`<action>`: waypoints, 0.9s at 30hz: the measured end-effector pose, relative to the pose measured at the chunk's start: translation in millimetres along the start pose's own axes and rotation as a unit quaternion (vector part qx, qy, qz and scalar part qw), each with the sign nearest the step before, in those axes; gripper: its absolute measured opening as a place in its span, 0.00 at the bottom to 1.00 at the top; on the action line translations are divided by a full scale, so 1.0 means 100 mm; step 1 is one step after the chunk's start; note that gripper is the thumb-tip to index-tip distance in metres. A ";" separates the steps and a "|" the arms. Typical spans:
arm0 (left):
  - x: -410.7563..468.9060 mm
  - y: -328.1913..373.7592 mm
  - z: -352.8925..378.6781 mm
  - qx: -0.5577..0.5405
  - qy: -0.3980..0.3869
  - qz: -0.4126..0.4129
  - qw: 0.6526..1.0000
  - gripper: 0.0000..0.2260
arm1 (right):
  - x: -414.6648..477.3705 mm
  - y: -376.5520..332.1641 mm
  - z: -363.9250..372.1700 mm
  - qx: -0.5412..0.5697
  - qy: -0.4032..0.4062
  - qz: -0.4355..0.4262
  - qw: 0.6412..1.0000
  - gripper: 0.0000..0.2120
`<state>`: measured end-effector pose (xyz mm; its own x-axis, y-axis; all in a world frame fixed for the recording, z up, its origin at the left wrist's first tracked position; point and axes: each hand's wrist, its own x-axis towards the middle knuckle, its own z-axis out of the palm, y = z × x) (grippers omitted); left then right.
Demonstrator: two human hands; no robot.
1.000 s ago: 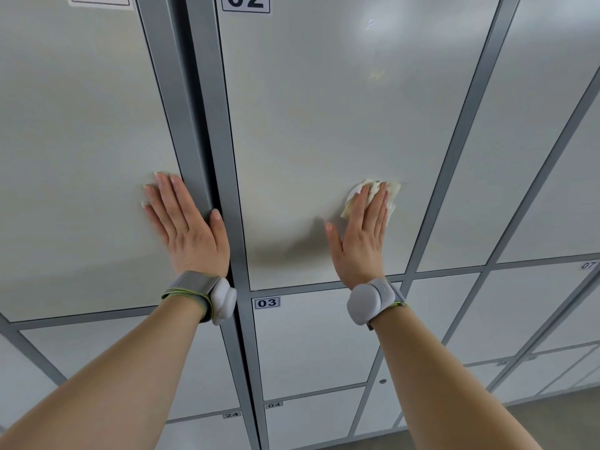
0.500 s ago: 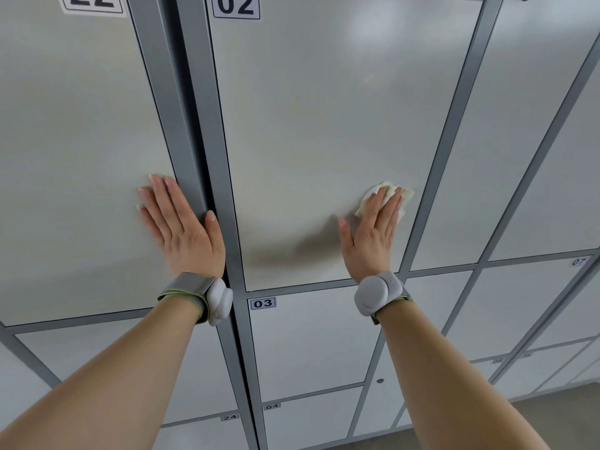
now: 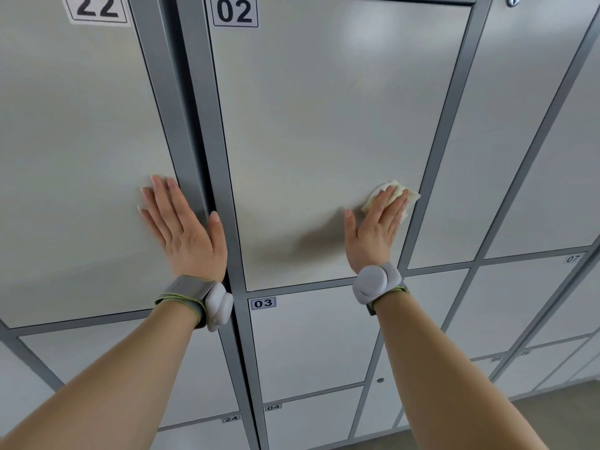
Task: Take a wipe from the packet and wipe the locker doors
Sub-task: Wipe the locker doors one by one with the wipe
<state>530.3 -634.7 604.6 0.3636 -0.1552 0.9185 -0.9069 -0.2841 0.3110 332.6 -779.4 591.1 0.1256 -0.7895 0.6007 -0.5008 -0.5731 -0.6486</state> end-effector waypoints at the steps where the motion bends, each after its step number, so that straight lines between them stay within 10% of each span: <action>1: 0.02 0.01 -0.02 -0.001 0.005 0.010 1.000 0.28 | -0.06 0.05 0.02 0.000 -0.009 0.019 1.000 0.39; 27: 0.61 0.12 0.08 0.064 0.032 0.170 0.983 0.24 | 0.22 -0.21 0.03 0.128 0.073 0.098 0.984 0.34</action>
<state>543.5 -655.4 662.0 0.0271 -0.2035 0.9787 -0.9383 -0.3428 -0.0453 348.7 -784.9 616.4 -0.0853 -0.8615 0.5005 -0.2686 -0.4639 -0.8442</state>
